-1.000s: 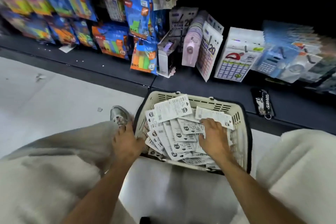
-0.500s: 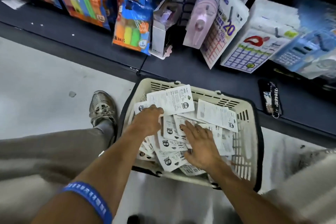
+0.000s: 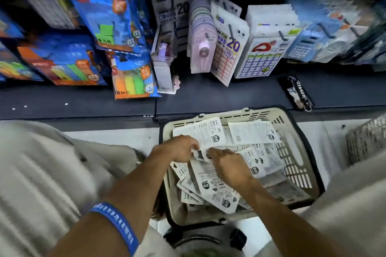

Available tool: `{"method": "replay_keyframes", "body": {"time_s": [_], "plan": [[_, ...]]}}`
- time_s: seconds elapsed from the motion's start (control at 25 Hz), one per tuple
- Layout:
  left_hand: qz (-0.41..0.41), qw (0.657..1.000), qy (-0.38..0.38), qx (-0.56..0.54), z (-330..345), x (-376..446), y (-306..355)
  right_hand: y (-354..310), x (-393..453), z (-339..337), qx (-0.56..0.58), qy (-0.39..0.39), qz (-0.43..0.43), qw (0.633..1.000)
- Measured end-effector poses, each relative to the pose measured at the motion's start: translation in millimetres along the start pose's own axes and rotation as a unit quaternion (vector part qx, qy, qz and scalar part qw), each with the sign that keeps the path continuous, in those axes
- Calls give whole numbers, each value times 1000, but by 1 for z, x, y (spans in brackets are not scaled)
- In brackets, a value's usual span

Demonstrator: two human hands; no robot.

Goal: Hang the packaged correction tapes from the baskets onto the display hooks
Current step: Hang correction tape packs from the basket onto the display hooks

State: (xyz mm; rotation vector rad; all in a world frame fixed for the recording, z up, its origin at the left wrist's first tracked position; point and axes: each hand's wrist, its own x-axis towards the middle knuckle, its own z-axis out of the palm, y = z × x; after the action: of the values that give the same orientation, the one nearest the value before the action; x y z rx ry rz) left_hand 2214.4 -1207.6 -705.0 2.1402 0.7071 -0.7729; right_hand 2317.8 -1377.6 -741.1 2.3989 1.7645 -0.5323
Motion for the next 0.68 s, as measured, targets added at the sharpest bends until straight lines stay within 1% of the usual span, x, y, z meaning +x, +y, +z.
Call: {"method": "replay_keyframes", "body": {"time_s": [0.08,0.12,0.16,0.2,0.28,0.36,0.4,0.44,0.48,0.52,0.56,0.6,0.64,0.68], "plan": [[48,998,25,-31,-6,-4,-5,14,12,-39,55,3,7,998],[80,993,29,-79,-8,-7,-5,21,15,-65,117,-1,7,993],[112,982,21,-153,-11,-11,-3,28,15,-90,192,7,8,981],[145,965,12,-219,-13,-16,2,34,13,-113,277,18,7,961],[187,937,16,-296,-14,-21,14,40,7,-143,409,38,-13,912],[197,905,31,-376,-15,-25,23,36,4,-153,464,86,-27,881],[194,891,39,-408,-15,-27,24,34,5,-148,501,132,-12,855],[184,883,55,-428,-15,-29,23,30,4,-142,552,182,29,813],[161,879,84,-441,-16,-31,20,28,3,-129,601,212,84,766],[125,871,125,-458,-16,-31,15,28,0,-111,613,209,135,750],[87,856,171,-480,-17,-31,9,27,-7,-89,575,149,156,789],[57,836,211,-503,-18,-31,3,25,-17,-63,492,14,141,859],[35,821,240,-516,-19,-31,-3,21,-26,-37,398,-146,112,899],[20,814,258,-520,-20,-30,-6,14,-34,-14,303,-251,87,915]]}}
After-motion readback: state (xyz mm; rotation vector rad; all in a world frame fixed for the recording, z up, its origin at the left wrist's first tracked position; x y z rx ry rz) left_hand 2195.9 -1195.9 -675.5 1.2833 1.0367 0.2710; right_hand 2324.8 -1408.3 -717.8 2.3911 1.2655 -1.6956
